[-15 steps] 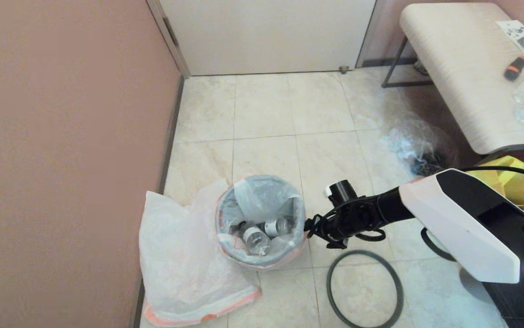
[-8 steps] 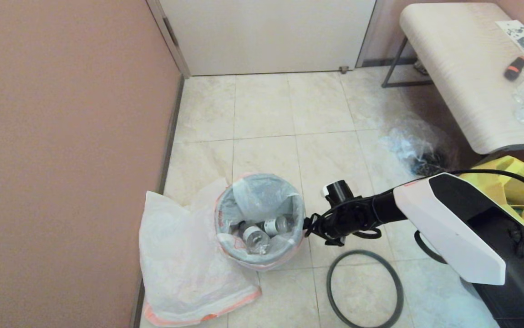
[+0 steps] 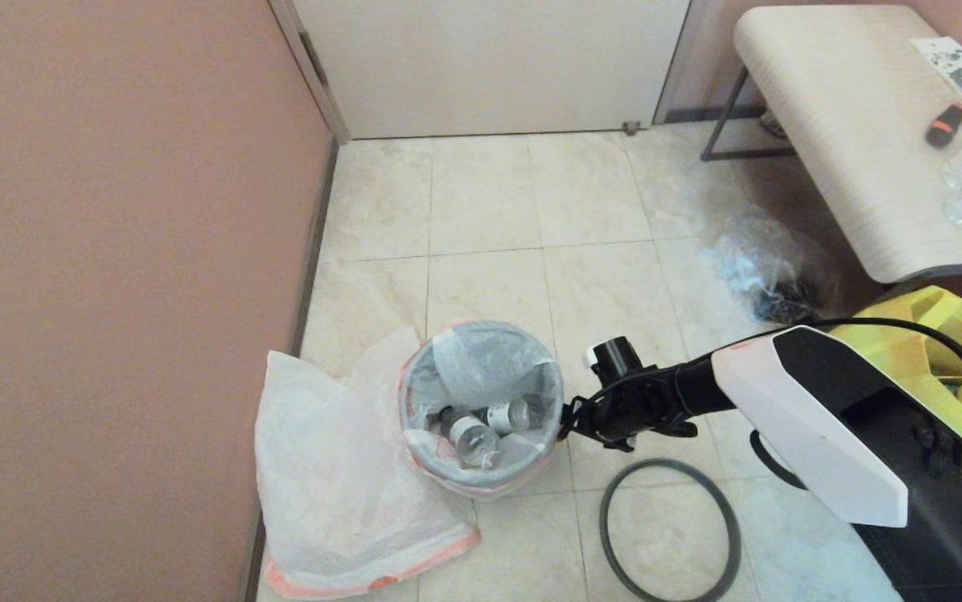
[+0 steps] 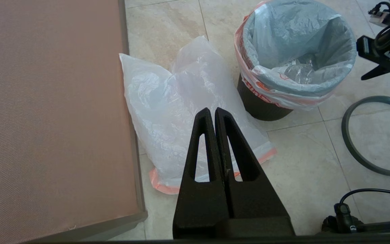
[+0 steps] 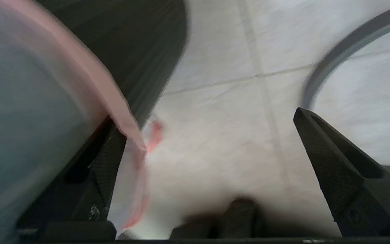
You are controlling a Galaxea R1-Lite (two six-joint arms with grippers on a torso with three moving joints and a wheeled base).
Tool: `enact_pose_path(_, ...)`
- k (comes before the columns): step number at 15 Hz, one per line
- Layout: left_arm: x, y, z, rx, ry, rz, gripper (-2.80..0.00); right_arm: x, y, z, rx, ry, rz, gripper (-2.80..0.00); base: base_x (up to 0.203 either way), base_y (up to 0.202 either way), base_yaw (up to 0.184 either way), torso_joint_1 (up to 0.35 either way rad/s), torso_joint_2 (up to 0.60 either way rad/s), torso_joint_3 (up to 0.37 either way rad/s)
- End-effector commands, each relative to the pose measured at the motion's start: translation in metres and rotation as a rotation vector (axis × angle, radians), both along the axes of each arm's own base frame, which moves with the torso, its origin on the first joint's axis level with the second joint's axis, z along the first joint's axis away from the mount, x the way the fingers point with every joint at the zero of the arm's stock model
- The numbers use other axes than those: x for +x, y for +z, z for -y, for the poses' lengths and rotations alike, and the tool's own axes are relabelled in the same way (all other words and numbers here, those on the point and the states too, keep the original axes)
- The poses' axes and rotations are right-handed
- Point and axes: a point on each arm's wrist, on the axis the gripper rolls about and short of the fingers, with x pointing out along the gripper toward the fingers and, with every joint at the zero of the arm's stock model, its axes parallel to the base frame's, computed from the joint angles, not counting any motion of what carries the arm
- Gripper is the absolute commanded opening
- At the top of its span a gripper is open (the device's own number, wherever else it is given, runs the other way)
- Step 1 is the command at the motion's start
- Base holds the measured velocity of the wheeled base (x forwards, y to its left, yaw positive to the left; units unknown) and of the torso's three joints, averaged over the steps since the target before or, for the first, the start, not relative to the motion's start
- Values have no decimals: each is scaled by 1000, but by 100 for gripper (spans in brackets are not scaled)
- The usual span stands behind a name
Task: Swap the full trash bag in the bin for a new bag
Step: Place the trash bag on the floor
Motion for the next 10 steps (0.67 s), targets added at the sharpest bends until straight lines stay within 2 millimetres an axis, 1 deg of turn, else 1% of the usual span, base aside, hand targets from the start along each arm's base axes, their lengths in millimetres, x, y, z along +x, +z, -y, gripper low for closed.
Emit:
enact_pose_path(1, 0, 0, 0, 1, 0, 1, -280, 3, -10, -4, -69, -28, 4, 0, 0, 0, 0, 0, 0, 0)
enact_pose_path(5, 0, 0, 0, 1, 0, 1, -280, 3, -11, -2, -147, -71, -3, 0, 0, 0, 0, 0, 0, 0)
enact_pose_path(10, 0, 0, 0, 1, 0, 1, -280, -1, -18, -9, -406, -182, 78, 0, 0, 0, 0, 0, 0, 0)
